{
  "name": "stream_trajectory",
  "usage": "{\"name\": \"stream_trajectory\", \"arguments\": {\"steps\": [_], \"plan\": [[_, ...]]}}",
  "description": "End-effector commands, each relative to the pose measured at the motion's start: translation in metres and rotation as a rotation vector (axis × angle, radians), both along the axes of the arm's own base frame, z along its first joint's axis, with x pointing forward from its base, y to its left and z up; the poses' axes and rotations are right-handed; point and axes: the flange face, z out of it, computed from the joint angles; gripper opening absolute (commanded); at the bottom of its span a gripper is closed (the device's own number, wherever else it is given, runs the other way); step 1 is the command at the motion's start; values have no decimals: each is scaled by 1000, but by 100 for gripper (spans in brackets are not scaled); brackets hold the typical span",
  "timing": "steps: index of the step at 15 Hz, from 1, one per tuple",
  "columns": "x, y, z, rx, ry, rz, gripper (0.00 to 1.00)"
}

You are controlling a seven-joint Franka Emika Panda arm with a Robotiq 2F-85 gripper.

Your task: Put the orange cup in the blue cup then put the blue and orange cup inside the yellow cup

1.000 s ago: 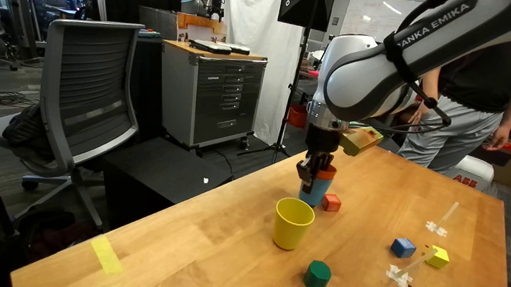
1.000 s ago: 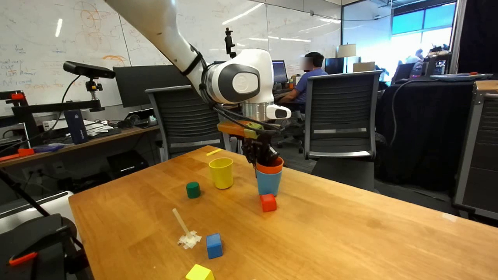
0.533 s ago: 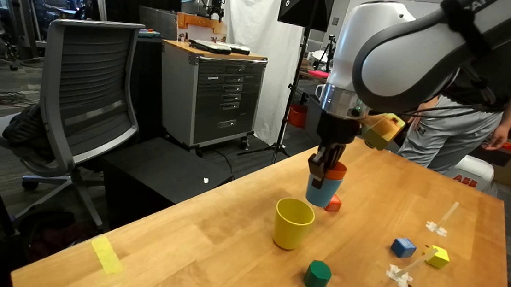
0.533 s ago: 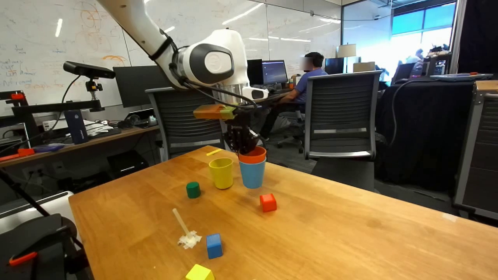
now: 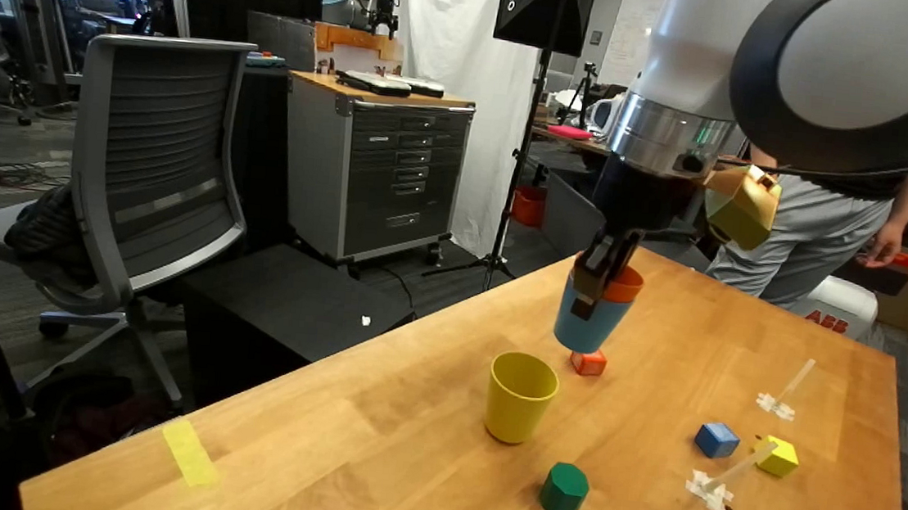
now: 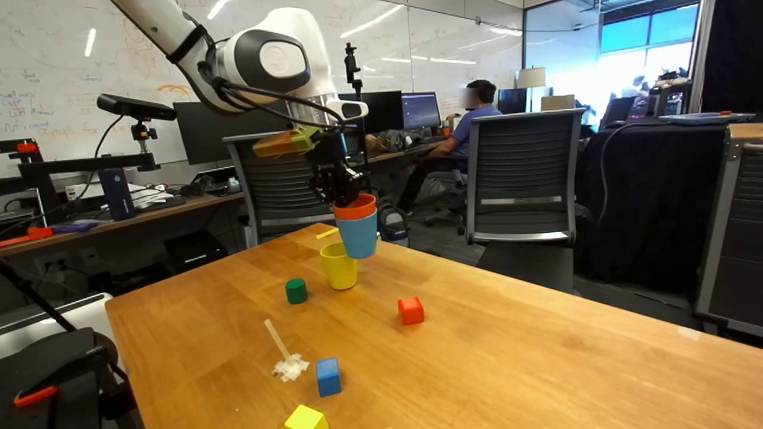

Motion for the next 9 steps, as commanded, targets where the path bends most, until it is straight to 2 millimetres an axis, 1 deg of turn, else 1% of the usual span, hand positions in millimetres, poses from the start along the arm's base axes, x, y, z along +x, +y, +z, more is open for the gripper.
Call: {"name": "stream_trajectory", "arguments": {"steps": [1, 5, 9], "plan": [[-16, 25, 19, 19, -42, 45, 2], [-19, 60, 22, 32, -53, 103, 2], [-18, 96, 14, 25, -43, 155, 2]]}}
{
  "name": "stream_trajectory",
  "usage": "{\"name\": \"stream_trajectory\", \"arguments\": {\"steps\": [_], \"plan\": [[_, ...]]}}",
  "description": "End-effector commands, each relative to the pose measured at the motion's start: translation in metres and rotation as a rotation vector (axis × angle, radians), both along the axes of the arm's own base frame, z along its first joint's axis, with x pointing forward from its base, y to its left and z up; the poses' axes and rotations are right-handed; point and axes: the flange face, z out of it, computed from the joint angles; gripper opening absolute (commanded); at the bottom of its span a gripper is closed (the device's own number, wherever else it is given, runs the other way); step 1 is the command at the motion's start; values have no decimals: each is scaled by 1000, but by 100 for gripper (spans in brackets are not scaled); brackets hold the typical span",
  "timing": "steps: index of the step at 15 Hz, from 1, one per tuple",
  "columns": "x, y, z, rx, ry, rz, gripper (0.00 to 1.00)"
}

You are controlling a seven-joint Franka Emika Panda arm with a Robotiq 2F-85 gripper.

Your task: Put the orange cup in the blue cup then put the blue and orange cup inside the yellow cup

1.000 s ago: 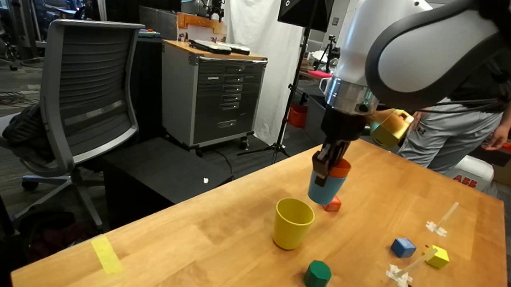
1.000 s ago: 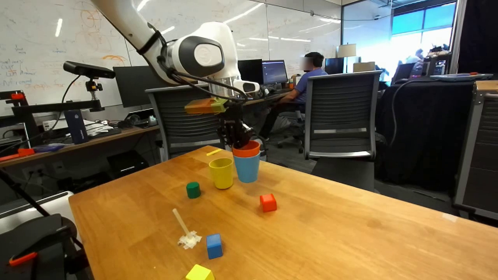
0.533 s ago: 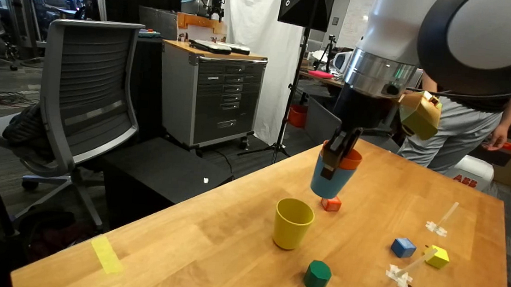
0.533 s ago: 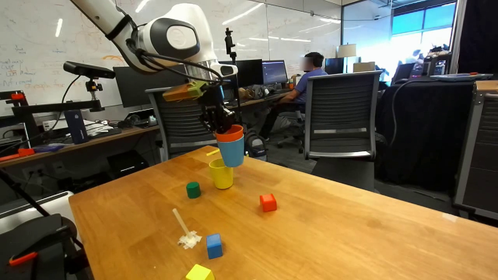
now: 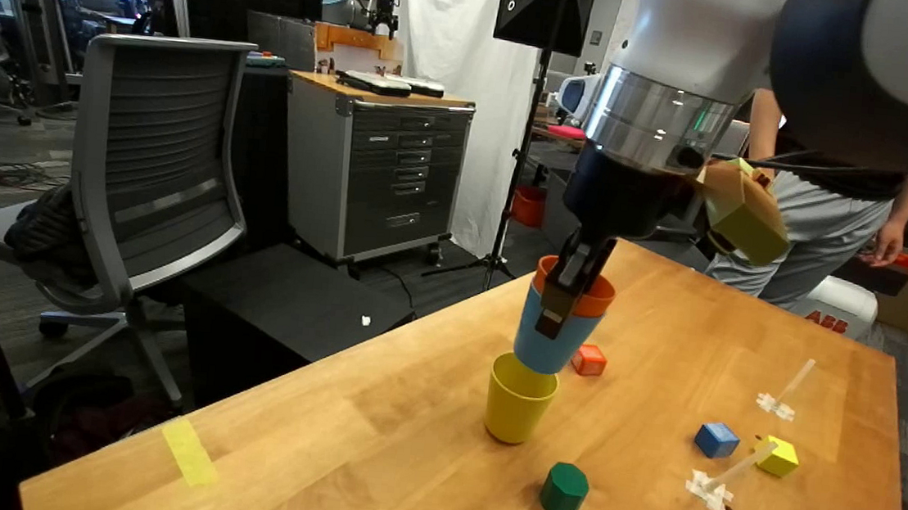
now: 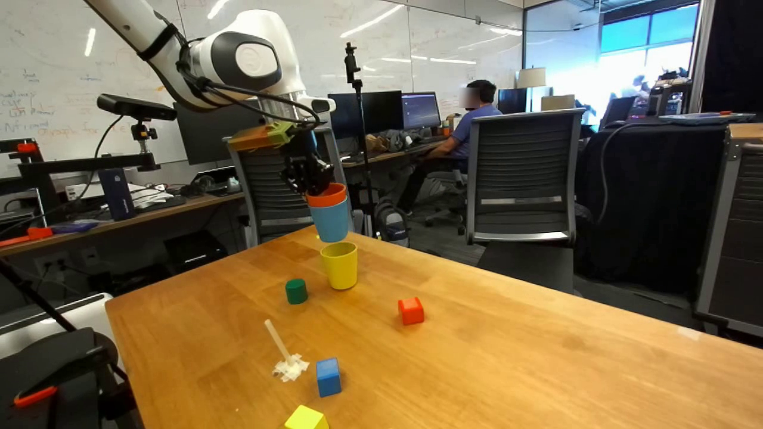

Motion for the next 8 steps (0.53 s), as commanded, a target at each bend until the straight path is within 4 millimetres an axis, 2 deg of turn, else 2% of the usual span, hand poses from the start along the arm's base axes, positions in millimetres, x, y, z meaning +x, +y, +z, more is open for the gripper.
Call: {"name": "stream_trajectory", "arguments": {"steps": [1, 3, 8], "plan": [[1, 27, -3, -3, -13, 31, 2], [4, 35, -10, -12, -9, 33, 2], [23, 41, -30, -19, 19, 12, 2]]}}
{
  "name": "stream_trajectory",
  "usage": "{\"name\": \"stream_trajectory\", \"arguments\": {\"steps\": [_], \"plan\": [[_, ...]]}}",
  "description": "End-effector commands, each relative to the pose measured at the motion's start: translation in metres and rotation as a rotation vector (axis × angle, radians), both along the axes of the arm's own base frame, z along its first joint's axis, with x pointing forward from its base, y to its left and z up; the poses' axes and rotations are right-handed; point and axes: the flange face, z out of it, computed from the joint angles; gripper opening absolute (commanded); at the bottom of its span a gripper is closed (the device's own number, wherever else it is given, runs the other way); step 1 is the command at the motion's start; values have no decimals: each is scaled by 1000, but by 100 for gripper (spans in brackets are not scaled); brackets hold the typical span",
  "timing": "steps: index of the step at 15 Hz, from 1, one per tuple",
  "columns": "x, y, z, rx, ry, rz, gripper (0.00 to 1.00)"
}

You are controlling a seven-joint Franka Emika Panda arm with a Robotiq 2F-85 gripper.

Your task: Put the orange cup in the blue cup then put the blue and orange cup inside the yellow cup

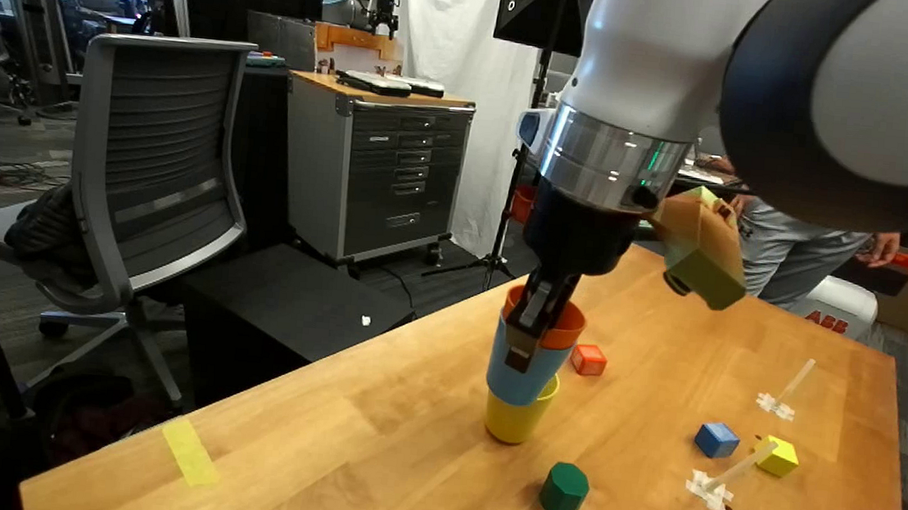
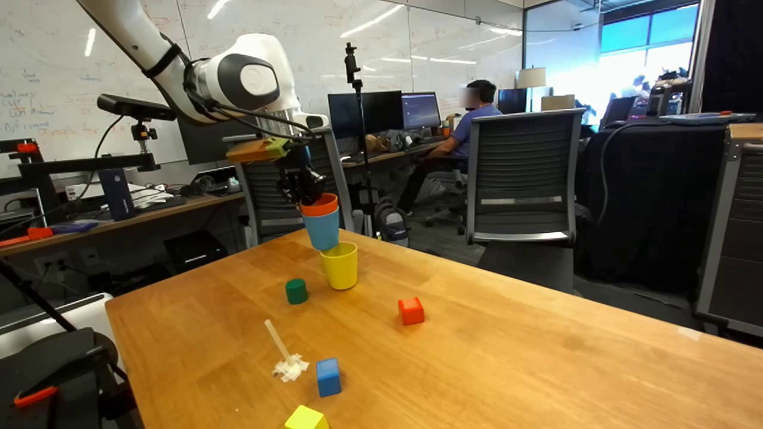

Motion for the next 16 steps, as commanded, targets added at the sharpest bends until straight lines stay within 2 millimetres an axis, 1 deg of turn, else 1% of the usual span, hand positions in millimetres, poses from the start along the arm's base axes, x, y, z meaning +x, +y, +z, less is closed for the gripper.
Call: {"name": "stream_trajectory", "arguments": {"steps": [1, 3, 5, 8, 12, 16], "plan": [[23, 8, -7, -6, -2, -21, 2], [32, 9, -10, -8, -7, -36, 2], [38, 5, -12, -1, -9, -54, 2], [41, -2, -11, -5, -11, -76, 2], [30, -13, -10, -22, -10, -90, 2], [22, -17, -12, -31, -1, -91, 2]]}}
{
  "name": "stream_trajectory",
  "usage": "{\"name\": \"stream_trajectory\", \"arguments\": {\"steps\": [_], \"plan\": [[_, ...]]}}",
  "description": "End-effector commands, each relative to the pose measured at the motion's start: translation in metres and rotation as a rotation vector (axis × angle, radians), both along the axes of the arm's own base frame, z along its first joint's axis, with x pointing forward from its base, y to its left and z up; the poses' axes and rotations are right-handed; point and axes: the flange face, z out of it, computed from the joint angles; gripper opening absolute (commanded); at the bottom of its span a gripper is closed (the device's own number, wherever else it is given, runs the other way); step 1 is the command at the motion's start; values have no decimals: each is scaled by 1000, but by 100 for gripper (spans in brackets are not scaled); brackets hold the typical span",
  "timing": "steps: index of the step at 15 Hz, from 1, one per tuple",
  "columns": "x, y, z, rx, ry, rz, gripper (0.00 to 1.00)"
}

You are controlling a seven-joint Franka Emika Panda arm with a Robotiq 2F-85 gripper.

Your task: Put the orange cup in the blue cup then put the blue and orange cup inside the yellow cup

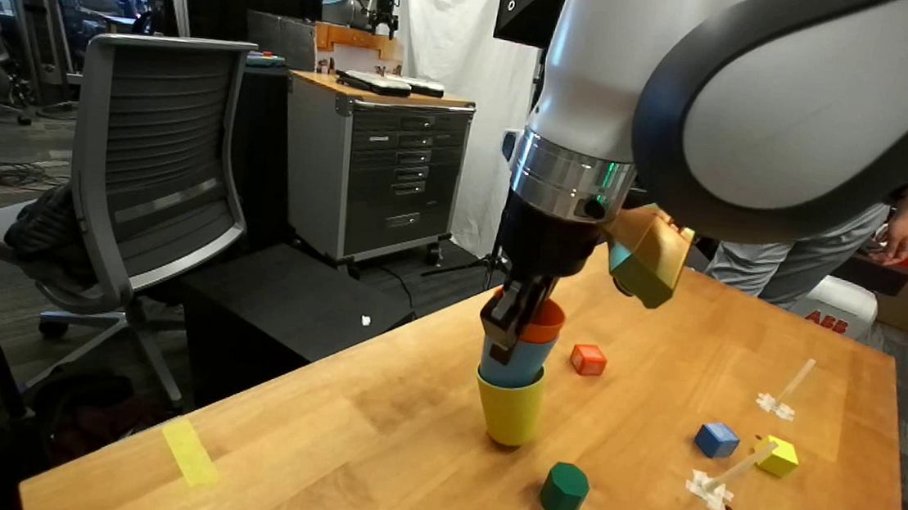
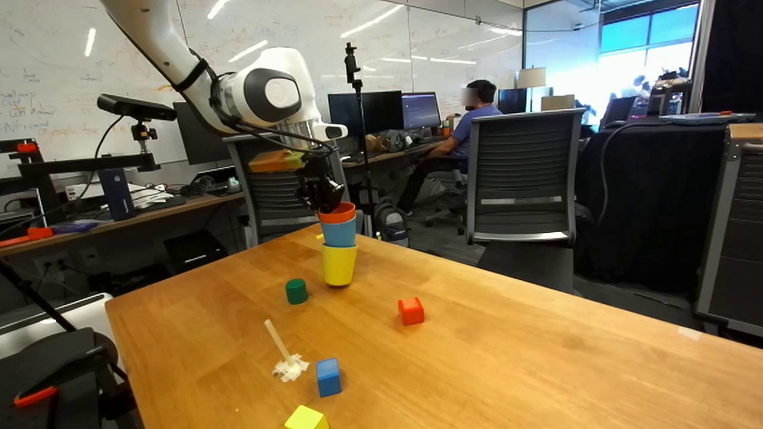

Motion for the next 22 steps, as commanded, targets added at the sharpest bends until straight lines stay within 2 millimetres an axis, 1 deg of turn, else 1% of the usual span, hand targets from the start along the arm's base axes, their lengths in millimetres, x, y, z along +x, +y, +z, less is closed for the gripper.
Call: {"name": "stream_trajectory", "arguments": {"steps": [1, 7, 14, 15, 16, 17, 18, 22], "plan": [[-12, -1, 8, -28, 5, -8, 2], [-15, -2, -6, -34, 32, -5, 2], [-12, -8, -32, -58, 73, -13, 2], [-12, -8, -34, -61, 76, -13, 8], [-13, -9, -35, -62, 79, -12, 22], [-14, -7, -33, -59, 78, -8, 33], [-15, -7, -32, -58, 79, -5, 37], [-21, -5, -25, -51, 71, 4, 68]]}}
